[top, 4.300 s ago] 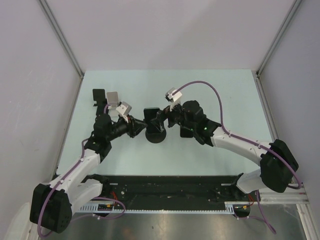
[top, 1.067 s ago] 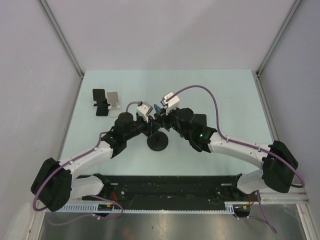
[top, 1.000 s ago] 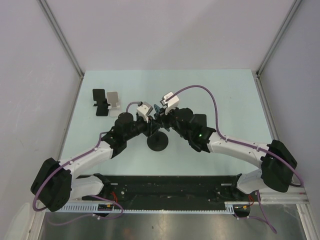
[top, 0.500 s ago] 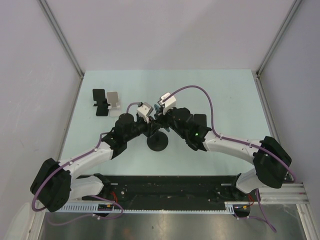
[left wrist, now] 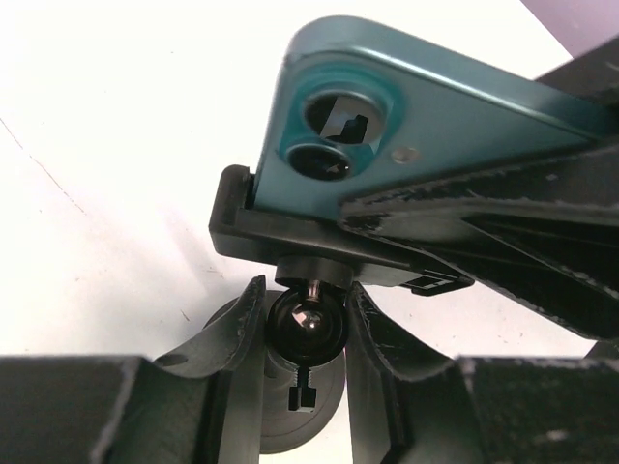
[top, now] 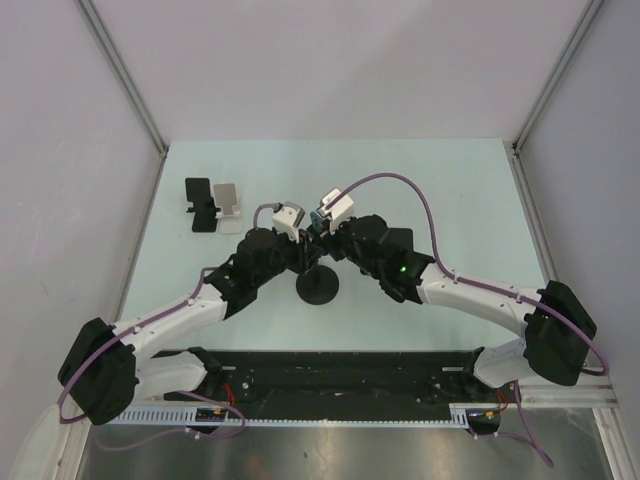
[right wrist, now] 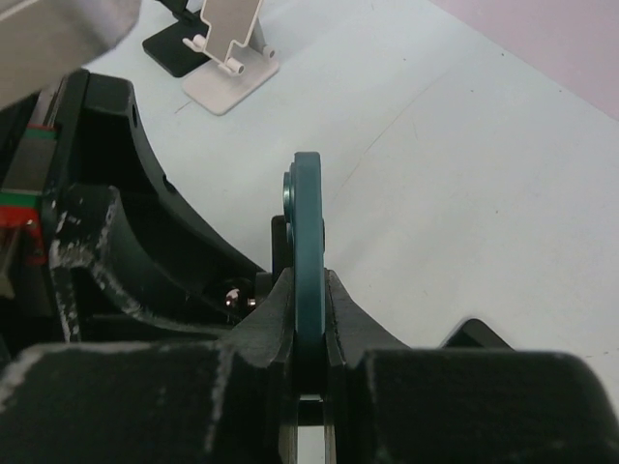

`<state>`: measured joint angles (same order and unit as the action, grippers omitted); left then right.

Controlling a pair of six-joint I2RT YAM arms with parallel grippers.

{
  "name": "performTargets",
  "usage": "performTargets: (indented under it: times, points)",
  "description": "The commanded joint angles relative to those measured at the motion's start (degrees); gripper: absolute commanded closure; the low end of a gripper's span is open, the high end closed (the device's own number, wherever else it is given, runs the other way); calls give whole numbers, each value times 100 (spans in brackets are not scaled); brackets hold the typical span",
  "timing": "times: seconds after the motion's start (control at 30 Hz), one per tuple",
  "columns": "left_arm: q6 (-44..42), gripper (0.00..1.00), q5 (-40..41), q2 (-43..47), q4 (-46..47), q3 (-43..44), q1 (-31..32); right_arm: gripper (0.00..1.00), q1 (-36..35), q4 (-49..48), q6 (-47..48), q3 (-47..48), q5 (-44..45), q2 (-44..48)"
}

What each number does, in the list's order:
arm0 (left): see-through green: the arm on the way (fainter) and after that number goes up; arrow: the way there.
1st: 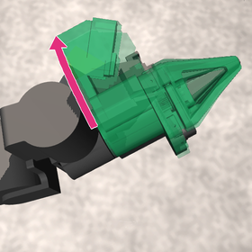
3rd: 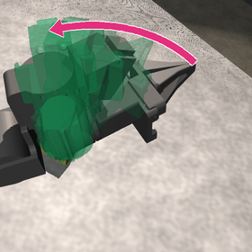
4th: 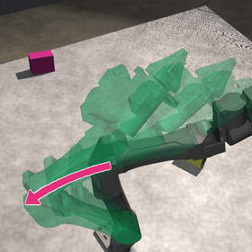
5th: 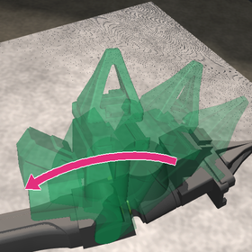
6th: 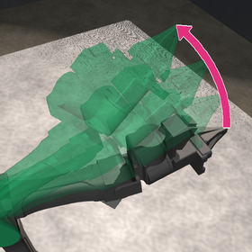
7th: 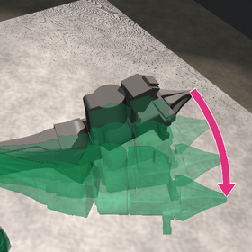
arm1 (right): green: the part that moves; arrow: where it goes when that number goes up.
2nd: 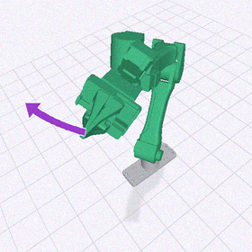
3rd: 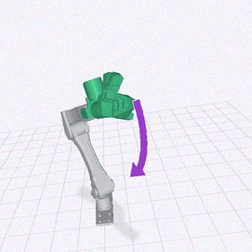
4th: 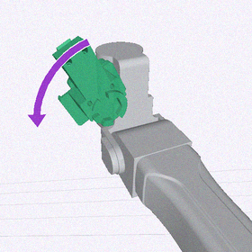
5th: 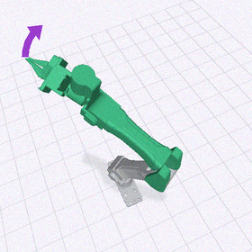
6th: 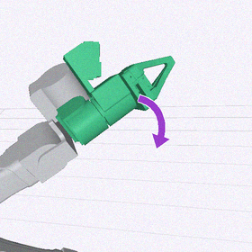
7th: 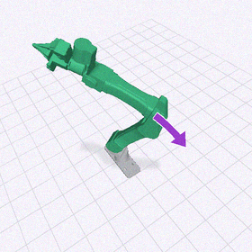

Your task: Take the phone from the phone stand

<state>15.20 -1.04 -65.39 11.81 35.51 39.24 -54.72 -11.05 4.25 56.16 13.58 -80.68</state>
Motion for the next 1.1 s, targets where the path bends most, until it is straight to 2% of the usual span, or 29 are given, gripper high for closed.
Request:
performTargets:
  times: [0.0, 0.07, 0.27, 0.67, 0.9, 1.07]
  points:
    - [378, 100, 2662, -71, -838, 26, -637, 100, -92, 780, 173, 88, -49, 712]
    - [396, 100, 2583, -18, -847, 26, -637, 100, -92, 754, 111, 97, 126, 694]
    - [703, 100, 2362, 280, -839, -201, -637, 100, -65, 517, -398, 97, 1417, 606]
    - [1081, 100, 2398, 439, -1006, -334, -822, 100, -48, 455, -820, 97, 2367, 651]
    - [1143, 100, 2425, 544, -1006, -431, -822, 100, -100, 341, -865, 114, 2535, 572]
    - [836, 100, 1863, 641, -602, -501, -770, 100, -57, -80, -865, 114, 1983, 422]
